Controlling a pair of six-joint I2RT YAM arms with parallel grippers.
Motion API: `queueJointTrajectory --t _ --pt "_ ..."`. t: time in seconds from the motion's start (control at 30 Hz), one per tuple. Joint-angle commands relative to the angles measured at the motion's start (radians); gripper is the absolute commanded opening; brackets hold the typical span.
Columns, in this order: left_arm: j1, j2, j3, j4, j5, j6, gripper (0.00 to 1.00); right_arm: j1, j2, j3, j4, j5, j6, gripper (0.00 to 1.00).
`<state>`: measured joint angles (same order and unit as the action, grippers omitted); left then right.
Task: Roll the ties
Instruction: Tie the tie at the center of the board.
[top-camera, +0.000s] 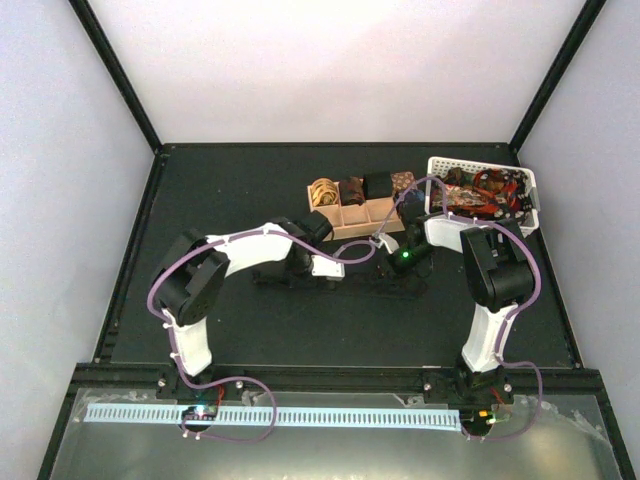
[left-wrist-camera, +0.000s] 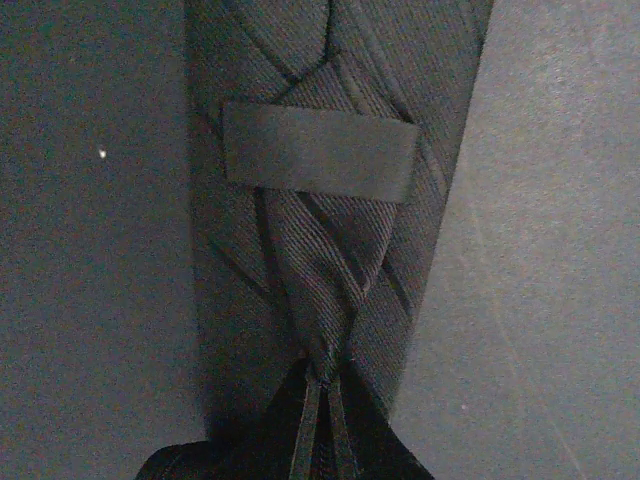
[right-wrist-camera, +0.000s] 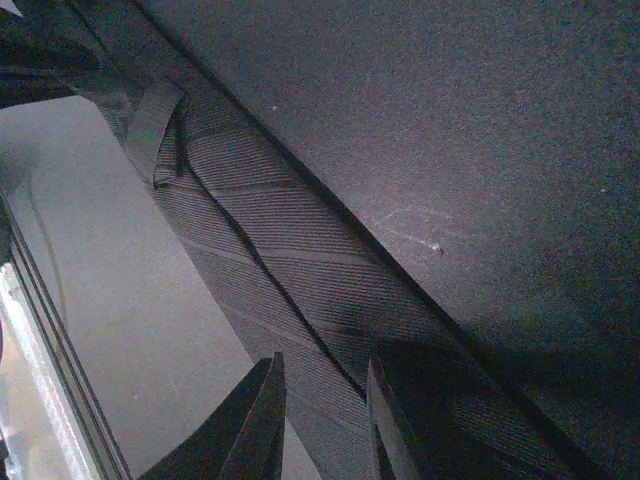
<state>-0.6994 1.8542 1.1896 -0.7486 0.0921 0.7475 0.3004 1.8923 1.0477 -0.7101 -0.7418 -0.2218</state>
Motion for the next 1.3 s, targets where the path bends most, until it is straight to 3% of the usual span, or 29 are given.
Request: queueJointTrajectory --t 0.0,0.77,1.27 --pt "-0.011 0.012 0.022 -0.025 0.038 -0.027 0.02 0.0 0.008 0.002 -0.007 0.024 -0.005 0.28" --pt "-0.02 0.025 -0.016 0.112 0.207 -0.159 0.01 0.039 0.093 0.111 -0.015 -0.193 0.053 0.37" --pt "-0.02 0.056 0.026 0.091 0.242 -0.157 0.02 0.102 0.158 0.099 0.05 -0.152 0.134 0.39"
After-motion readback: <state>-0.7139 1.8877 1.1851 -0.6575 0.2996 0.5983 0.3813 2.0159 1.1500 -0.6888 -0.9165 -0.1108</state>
